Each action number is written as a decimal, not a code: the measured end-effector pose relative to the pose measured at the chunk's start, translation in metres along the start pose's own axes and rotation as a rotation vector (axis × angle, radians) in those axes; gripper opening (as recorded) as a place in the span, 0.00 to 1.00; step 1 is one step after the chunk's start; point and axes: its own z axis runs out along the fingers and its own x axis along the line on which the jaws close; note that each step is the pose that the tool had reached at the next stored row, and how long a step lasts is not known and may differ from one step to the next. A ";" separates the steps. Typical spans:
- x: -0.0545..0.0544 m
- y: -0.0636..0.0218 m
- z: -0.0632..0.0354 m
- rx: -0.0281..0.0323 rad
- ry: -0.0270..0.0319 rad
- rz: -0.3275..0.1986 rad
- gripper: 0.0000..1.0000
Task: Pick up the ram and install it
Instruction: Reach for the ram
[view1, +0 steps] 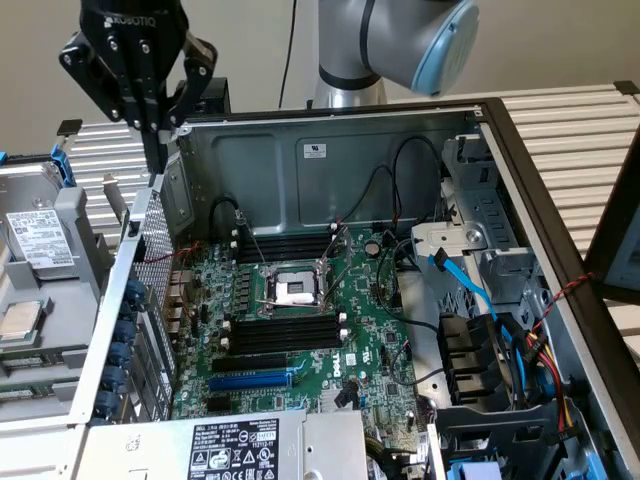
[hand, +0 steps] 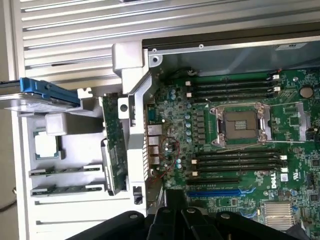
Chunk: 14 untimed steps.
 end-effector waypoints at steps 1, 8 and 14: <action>0.005 -0.0006 0.0005 0.0005 0.0033 0.000 0.10; 0.036 -0.0042 0.0043 0.0027 0.0228 0.001 0.10; 0.063 -0.0074 0.0078 0.0043 0.0377 0.002 0.10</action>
